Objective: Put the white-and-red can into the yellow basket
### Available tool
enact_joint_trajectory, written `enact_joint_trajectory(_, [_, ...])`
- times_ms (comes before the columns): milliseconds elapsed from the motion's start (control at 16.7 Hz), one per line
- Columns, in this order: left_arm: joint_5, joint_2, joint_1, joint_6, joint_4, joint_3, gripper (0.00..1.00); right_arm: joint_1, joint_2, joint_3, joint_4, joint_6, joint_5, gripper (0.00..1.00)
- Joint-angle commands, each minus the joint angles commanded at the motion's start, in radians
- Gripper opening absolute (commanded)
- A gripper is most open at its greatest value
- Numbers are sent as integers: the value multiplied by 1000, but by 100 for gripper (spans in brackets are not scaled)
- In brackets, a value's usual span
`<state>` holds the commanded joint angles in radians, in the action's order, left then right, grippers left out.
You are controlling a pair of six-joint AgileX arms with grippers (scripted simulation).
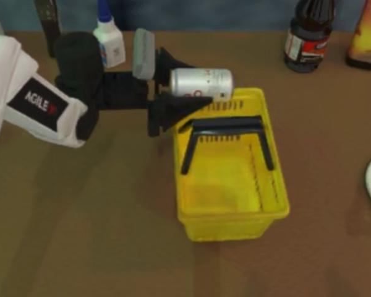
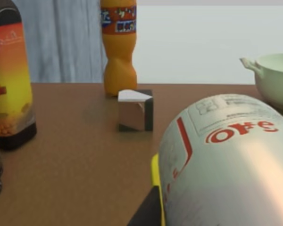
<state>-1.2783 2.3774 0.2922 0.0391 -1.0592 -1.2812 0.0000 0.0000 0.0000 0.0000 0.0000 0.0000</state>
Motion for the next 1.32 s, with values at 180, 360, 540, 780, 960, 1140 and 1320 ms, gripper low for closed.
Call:
enact_joint_trajectory(180, [0,0,0,0,0,0,75,0,0,0,0,0,0,100])
enact_joint_trajectory(360, [0,0,0,0,0,0,98,0,0,0,0,0,0,100])
enact_joint_trajectory(540, [0,0,0,0,0,0,100,0,0,0,0,0,0,100])
enact_joint_trajectory(780, [0,0,0,0,0,0,100,0,0,0,0,0,0,100])
enact_joint_trajectory(960, [2,-3,3,1,2,-1,100,0,0,0,0,0,0,100])
enact_joint_trajectory(1140, [41,-64,-12,-15,26,16,100,30,59,58,-51,-39,-6,100])
enact_joint_trajectory(1320, [135,-221,-46,-50,88,68,100,89,209,206,-168,-126,-13,100])
